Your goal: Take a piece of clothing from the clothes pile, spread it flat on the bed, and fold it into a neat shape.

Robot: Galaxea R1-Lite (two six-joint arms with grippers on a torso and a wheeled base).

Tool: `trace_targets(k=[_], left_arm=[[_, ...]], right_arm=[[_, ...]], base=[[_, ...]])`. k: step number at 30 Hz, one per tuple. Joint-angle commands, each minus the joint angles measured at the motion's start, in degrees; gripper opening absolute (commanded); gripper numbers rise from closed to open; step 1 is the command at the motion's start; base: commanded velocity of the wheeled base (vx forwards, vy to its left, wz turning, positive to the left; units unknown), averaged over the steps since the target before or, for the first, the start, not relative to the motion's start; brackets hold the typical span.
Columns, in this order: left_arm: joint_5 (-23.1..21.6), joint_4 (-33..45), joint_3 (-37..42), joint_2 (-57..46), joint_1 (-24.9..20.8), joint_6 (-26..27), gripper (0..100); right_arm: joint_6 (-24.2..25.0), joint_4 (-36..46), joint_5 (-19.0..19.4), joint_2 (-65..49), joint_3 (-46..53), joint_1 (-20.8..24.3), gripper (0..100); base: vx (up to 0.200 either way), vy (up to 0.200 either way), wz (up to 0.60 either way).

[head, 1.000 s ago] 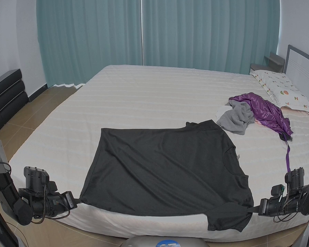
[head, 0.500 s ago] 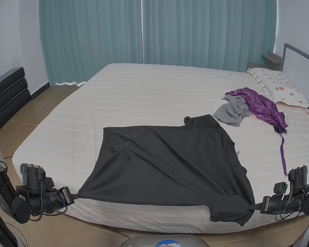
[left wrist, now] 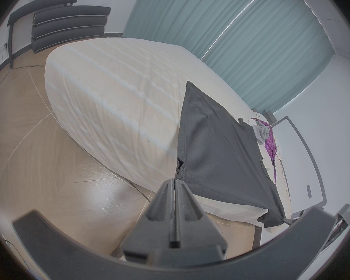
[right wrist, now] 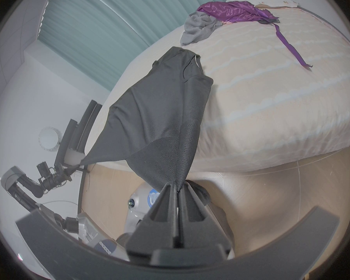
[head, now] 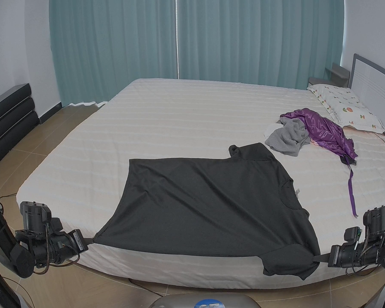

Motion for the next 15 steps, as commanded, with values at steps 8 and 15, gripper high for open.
trace_targets(k=[8,15], left_arm=[[3.7,3.9,0.4,-3.3,0.0,4.9,0],[4.4,4.1,0.4,-5.8,0.0,5.1,0]], right_arm=[[-2.3,0.5,-0.2,1.4,1.0,0.1,0],[-2.4,-2.5,-0.3,7.9,1.0,0.6,0]], base=[[0.000,0.000,0.00],[0.000,0.000,0.00]])
